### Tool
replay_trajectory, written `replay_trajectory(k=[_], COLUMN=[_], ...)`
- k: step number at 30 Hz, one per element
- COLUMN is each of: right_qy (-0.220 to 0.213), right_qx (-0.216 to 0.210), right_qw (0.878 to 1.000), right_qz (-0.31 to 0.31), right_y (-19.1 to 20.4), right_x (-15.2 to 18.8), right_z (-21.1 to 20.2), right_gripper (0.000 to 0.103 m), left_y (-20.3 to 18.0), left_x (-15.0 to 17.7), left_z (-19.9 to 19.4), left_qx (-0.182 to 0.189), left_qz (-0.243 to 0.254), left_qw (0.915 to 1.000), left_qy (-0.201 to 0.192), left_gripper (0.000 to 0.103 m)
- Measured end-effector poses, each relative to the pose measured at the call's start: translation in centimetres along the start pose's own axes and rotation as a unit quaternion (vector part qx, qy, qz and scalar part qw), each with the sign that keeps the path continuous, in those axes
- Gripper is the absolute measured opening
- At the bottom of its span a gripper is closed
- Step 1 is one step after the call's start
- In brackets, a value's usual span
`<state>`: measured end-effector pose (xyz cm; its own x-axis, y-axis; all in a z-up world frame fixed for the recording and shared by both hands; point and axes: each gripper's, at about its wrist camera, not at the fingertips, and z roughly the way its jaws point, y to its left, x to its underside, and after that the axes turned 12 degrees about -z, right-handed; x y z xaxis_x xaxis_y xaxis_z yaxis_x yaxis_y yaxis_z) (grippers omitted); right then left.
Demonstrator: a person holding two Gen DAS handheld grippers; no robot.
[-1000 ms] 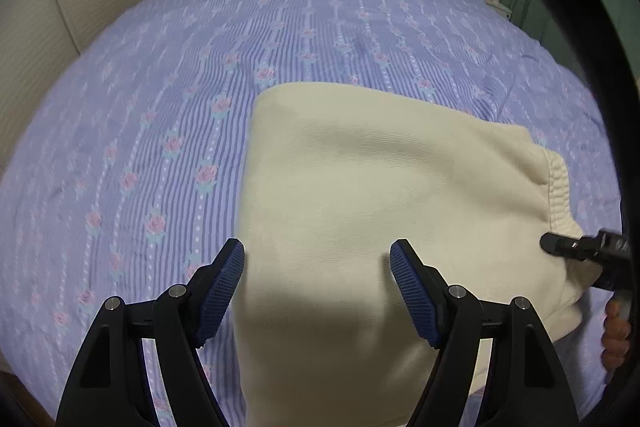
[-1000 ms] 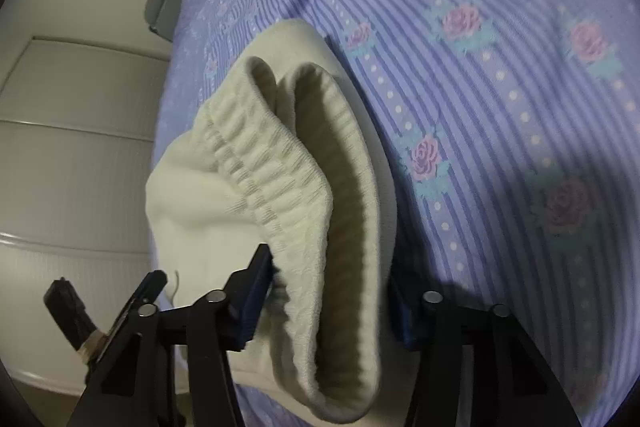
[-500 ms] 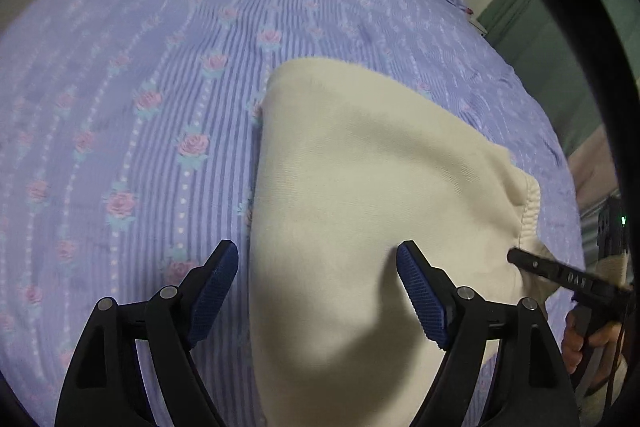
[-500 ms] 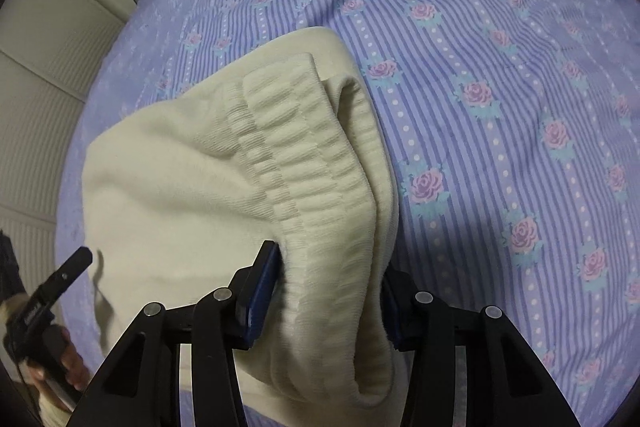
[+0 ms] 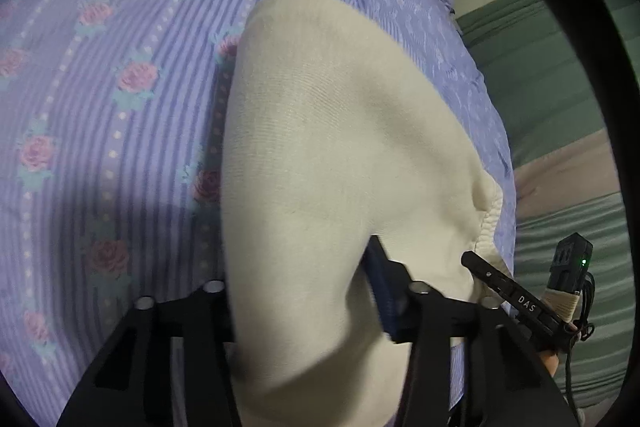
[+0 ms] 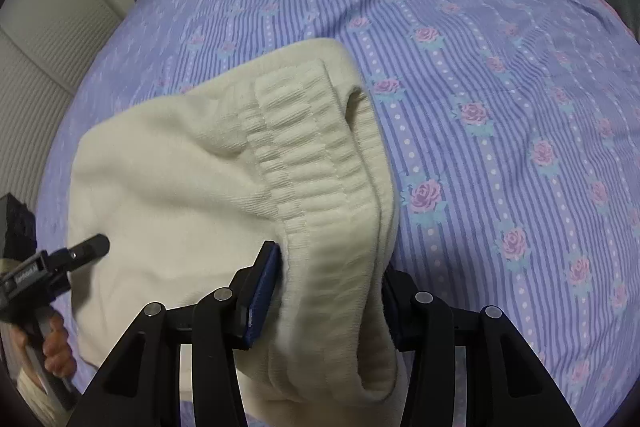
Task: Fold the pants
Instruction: 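Grasp the bundle with the left gripper while the right gripper holds the waistband, then lift the bundle with both grippers and fold it over on itself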
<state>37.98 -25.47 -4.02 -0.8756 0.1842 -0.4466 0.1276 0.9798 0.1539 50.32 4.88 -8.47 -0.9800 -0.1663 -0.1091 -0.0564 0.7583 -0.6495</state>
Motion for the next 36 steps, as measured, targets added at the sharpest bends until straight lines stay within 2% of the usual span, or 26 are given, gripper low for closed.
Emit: replay_trajectory(k=[4, 8, 14, 19, 26, 36], right_qy=[-0.015, -0.031, -0.062, -0.088, -0.117, -0.112], right_qx=[0.001, 0.006, 0.02, 0.009, -0.014, -0.061], right_qw=[1.0, 0.999, 0.997, 0.994, 0.989, 0.985], right_qz=[-0.002, -0.014, -0.048, -0.058, -0.089, -0.12], right_y=[-0.1, 0.5, 3.1, 5.7, 11.9, 24.3], right_x=[0.2, 0.3, 0.1, 0.2, -0.4, -0.7], right_z=[-1.6, -3.5, -6.1, -8.3, -10.1, -8.4], right_gripper=[0.04, 0.036, 0.034, 0.034, 0.034, 0.034], left_y=[-1.9, -5.0, -6.8, -6.2, -2.7, 5.6], left_x=[0.6, 1.8, 2.0, 2.1, 2.1, 1.0], left_z=[-1.3, -2.3, -4.8, -8.8, -15.7, -24.6], left_qx=[-0.037, -0.074, -0.08, -0.072, -0.079, -0.124], left_qz=[0.027, 0.091, 0.137, 0.141, 0.138, 0.127], left_qw=[0.9985, 0.9911, 0.9837, 0.9812, 0.9758, 0.9679], left_qy=[-0.029, -0.063, -0.085, -0.11, -0.15, -0.178], left_gripper=[0.034, 0.033, 0.032, 0.032, 0.032, 0.032])
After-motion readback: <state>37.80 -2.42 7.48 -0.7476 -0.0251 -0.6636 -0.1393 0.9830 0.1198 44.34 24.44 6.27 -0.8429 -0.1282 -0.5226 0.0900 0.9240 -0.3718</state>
